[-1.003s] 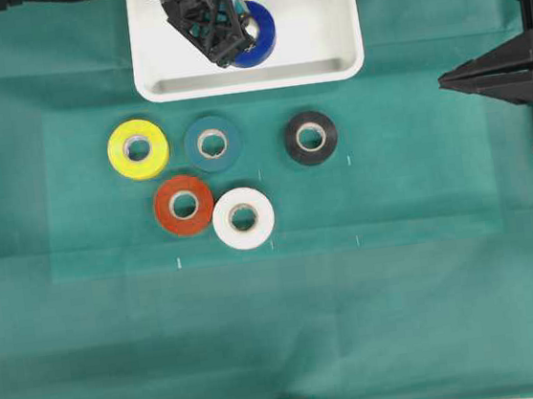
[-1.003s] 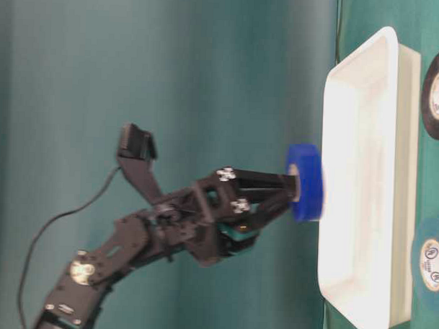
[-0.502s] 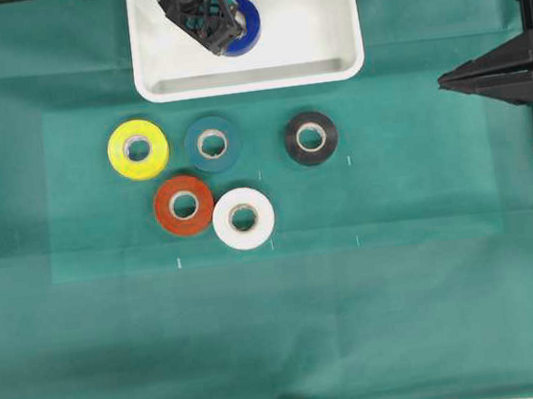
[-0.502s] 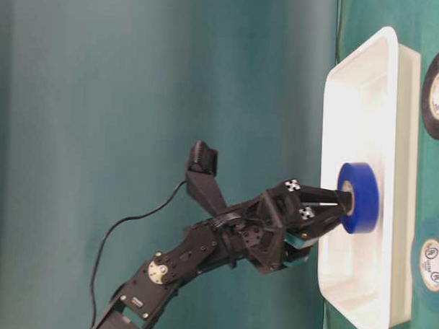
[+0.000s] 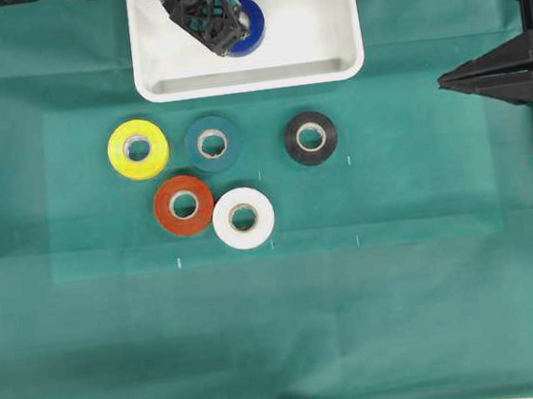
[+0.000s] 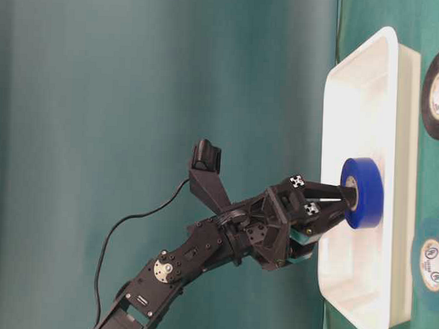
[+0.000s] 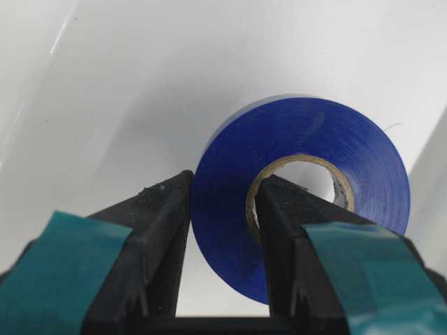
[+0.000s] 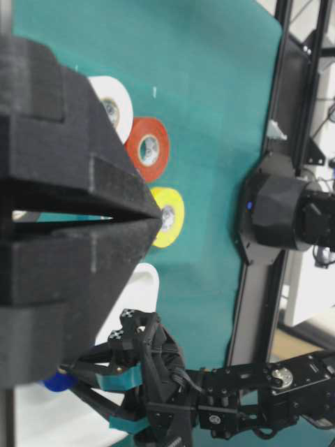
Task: Pick up the tape from a random location and place it into the white case.
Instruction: 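Open the left gripper to release the roll and raise it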
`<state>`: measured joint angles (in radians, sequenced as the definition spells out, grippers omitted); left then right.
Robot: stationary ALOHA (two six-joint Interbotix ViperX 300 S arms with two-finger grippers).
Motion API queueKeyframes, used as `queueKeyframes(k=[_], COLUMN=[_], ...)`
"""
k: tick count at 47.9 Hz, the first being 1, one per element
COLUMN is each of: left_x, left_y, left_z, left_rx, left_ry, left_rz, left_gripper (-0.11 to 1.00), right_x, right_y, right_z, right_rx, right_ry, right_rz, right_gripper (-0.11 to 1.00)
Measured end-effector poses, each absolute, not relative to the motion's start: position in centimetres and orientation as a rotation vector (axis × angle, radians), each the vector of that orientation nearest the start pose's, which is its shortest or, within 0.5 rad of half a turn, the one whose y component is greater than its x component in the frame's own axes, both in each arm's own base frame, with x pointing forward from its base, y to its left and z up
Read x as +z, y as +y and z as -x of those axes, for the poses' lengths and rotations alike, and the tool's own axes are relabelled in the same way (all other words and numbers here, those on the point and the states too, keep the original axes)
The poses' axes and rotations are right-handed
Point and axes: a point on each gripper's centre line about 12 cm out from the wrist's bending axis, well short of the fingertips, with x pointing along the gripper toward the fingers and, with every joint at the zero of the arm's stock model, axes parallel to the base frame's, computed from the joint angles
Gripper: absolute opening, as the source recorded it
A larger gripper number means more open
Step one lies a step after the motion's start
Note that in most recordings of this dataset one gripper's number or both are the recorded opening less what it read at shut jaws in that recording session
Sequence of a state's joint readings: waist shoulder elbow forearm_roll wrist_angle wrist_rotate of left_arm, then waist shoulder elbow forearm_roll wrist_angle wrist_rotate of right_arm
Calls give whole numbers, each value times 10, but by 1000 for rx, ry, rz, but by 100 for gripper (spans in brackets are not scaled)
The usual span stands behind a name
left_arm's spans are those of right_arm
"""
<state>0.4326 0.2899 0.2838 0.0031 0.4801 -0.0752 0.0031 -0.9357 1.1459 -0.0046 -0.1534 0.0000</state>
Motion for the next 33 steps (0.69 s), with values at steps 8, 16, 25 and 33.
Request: queueKeyframes(k=[8, 16, 25, 33], left_x=[131, 130, 129, 131], left_y=[189, 188, 188, 187], left_z=[-411, -409, -408, -407], left_rx=[434, 443, 444, 444], left_ry=[1023, 1041, 1057, 1060], left_rz=[303, 324, 328, 329], left_gripper=[30, 80, 91, 91], right_x=[284, 284, 283, 284], right_y=[0, 0, 1, 1], right_z=[-205, -205, -206, -206], right_rx=[2, 2, 4, 4], right_ry=[57, 55, 58, 57], right_rz=[5, 5, 5, 3], right_gripper=[0, 0, 0, 0])
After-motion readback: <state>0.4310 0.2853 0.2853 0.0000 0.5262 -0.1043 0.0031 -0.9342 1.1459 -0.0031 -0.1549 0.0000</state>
